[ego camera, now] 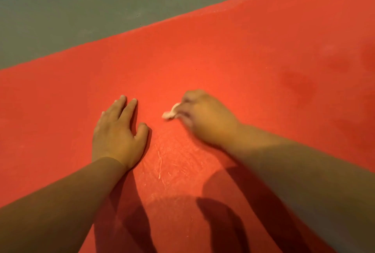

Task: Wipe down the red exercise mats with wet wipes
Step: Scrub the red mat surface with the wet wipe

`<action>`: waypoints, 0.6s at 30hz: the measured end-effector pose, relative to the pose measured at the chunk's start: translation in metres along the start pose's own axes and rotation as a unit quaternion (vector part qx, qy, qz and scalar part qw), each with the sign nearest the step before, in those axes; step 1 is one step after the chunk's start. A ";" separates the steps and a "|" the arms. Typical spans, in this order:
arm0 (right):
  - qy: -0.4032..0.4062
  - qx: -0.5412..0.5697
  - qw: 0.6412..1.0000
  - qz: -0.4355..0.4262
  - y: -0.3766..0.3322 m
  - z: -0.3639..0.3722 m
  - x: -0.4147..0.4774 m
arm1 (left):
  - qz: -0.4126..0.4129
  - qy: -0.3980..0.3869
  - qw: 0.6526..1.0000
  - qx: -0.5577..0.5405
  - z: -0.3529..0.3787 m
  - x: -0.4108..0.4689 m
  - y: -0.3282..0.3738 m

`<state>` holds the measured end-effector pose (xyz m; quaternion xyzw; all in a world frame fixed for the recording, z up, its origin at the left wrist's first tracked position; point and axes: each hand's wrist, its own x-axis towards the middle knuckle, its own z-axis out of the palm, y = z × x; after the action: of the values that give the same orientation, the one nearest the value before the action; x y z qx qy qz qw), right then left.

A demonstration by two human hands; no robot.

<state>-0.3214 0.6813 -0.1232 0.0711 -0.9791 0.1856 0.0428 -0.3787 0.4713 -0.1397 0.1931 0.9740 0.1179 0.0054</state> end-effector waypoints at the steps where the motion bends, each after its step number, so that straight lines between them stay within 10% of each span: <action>1: 0.010 -0.007 0.999 0.033 0.020 -0.009 0.004 | -0.004 0.007 1.000 -0.005 0.000 0.002 0.000; 6: 0.157 -0.091 0.918 0.352 0.109 -0.048 0.008 | -0.012 0.023 1.000 -0.014 0.000 0.014 -0.002; 13: 0.026 0.027 0.999 0.003 -0.011 0.009 0.017 | -0.010 0.013 1.000 -0.010 0.001 0.045 -0.009; 18: 0.123 -0.057 0.968 0.210 0.086 -0.033 0.034 | 0.001 0.013 1.000 0.002 0.004 0.053 -0.012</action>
<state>-0.3666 0.7687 -0.1201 -0.1625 -0.9681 0.1421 0.1272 -0.4323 0.4818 -0.1441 0.1927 0.9740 0.1189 -0.0074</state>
